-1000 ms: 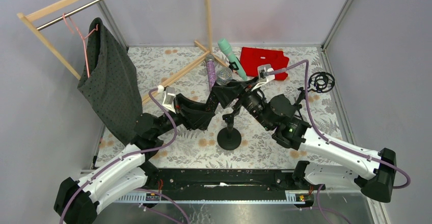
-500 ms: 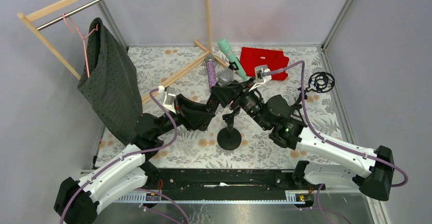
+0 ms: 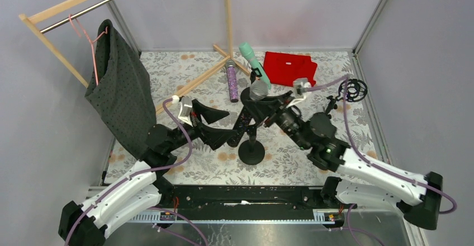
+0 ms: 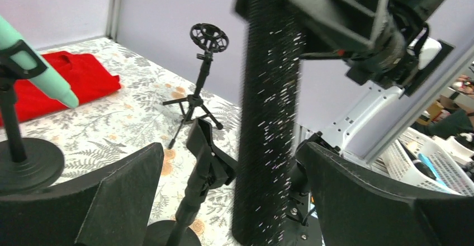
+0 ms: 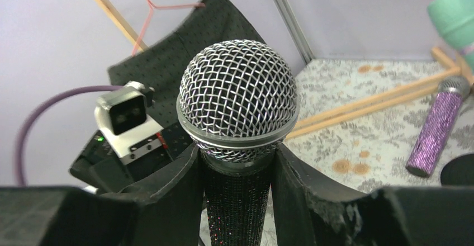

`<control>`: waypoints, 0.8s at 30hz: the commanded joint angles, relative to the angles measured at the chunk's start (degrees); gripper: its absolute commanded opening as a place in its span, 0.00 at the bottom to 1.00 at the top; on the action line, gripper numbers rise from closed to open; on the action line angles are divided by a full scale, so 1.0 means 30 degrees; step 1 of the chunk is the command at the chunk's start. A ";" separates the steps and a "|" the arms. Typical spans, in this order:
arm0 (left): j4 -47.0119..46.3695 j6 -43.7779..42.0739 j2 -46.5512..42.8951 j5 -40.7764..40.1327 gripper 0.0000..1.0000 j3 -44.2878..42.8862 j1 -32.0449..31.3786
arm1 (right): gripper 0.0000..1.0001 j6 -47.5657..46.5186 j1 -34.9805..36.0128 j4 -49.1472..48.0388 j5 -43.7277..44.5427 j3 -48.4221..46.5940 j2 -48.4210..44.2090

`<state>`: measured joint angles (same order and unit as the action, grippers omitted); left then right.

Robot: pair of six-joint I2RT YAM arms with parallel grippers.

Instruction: Attach the microphones to the stand

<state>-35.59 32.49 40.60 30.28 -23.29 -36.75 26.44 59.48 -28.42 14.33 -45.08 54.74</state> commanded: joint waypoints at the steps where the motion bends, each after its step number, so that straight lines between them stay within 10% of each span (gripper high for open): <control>1: 0.1770 -0.1589 -0.0517 -0.1519 0.99 -0.1488 0.0008 | 0.00 -0.1581 0.0035 0.1185 0.0737 -0.0907 -0.3140; 14: 0.4249 -0.3566 0.2258 -0.5801 0.99 -0.3780 -0.1590 | 0.00 -0.5308 0.0035 1.3923 0.7319 -0.3811 -0.6531; 24: 0.5484 -0.6071 0.3371 -1.2078 0.99 -0.4503 -0.7147 | 0.00 -0.4903 0.0034 1.1120 1.1125 -0.0266 -0.5636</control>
<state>-19.11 17.82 49.56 3.14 -34.11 -55.09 11.16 59.48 12.21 42.54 -49.15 37.87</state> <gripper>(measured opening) 0.987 0.473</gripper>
